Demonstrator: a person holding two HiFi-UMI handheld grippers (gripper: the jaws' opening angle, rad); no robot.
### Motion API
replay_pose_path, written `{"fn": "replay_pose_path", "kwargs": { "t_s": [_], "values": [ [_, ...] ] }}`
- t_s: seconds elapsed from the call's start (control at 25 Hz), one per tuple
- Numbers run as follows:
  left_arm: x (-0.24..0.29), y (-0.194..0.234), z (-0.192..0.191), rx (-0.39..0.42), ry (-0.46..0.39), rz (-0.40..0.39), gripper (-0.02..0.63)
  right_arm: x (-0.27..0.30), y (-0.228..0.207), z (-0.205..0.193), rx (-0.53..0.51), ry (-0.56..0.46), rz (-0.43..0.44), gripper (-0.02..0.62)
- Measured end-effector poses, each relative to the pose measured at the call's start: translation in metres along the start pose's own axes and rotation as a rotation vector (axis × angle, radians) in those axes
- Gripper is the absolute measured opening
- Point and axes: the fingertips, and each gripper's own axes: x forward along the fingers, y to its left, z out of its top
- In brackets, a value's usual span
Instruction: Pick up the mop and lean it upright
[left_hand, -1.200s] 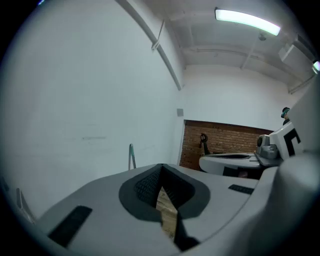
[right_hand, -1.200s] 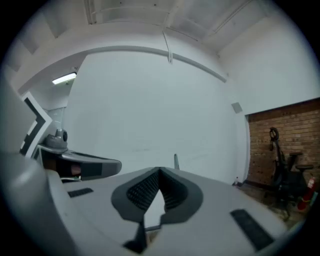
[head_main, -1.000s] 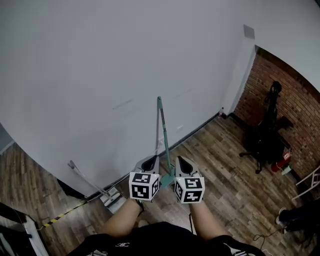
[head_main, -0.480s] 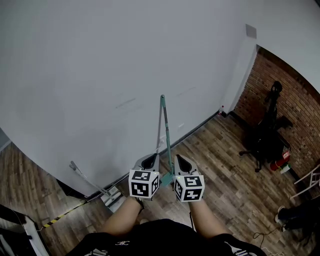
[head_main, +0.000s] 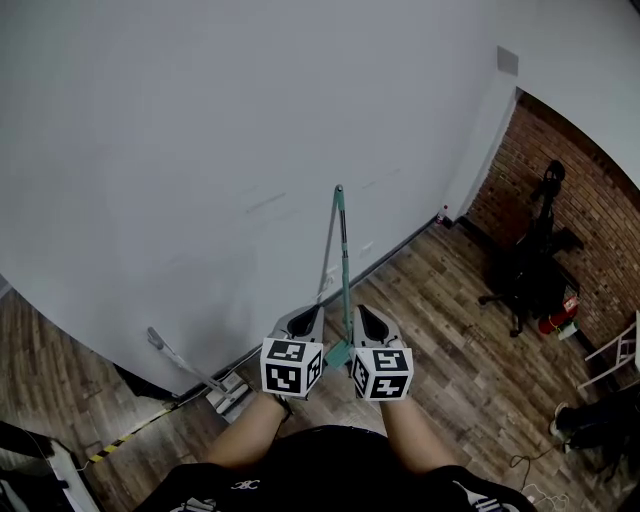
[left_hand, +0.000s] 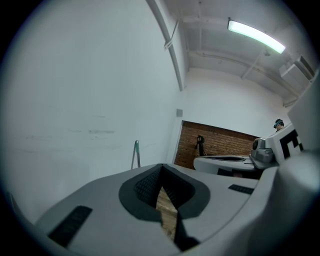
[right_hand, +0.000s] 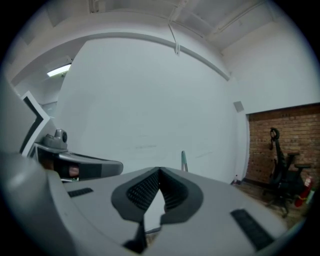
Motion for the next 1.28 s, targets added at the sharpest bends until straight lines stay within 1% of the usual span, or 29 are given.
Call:
{"fn": "replay_pose_path", "kwargs": {
  "t_s": [0.12,0.28,0.52,0.76,0.88,1.0,1.12,1.28],
  "values": [
    [0.000,0.016,-0.001,0.005,0.005,-0.010,-0.003,0.011,0.009,-0.002,0.000,0.004,-0.012,0.012],
    [0.003,0.033,0.000,-0.012,0.007,-0.012,-0.003,0.022,0.017,0.000,-0.020,0.007,-0.014,0.012],
    [0.023,0.049,0.002,-0.016,0.013,-0.001,-0.003,0.051,0.006,0.005,-0.010,0.000,-0.013,0.012],
    [0.068,0.062,0.009,-0.020,0.022,0.042,-0.003,0.095,-0.026,0.010,0.009,-0.018,0.018,0.012],
    [0.093,0.065,0.013,-0.007,0.048,0.063,-0.003,0.123,-0.046,0.015,0.044,-0.015,0.037,0.012],
    [0.123,0.069,0.024,0.009,0.062,0.079,-0.003,0.149,-0.065,0.026,0.048,-0.023,0.059,0.012],
    [0.155,0.073,0.035,0.003,0.069,0.099,-0.003,0.175,-0.087,0.030,0.054,-0.010,0.078,0.012],
    [0.188,0.077,0.037,-0.014,0.095,0.121,-0.003,0.201,-0.113,0.030,0.066,0.008,0.090,0.012]
  ]
}}
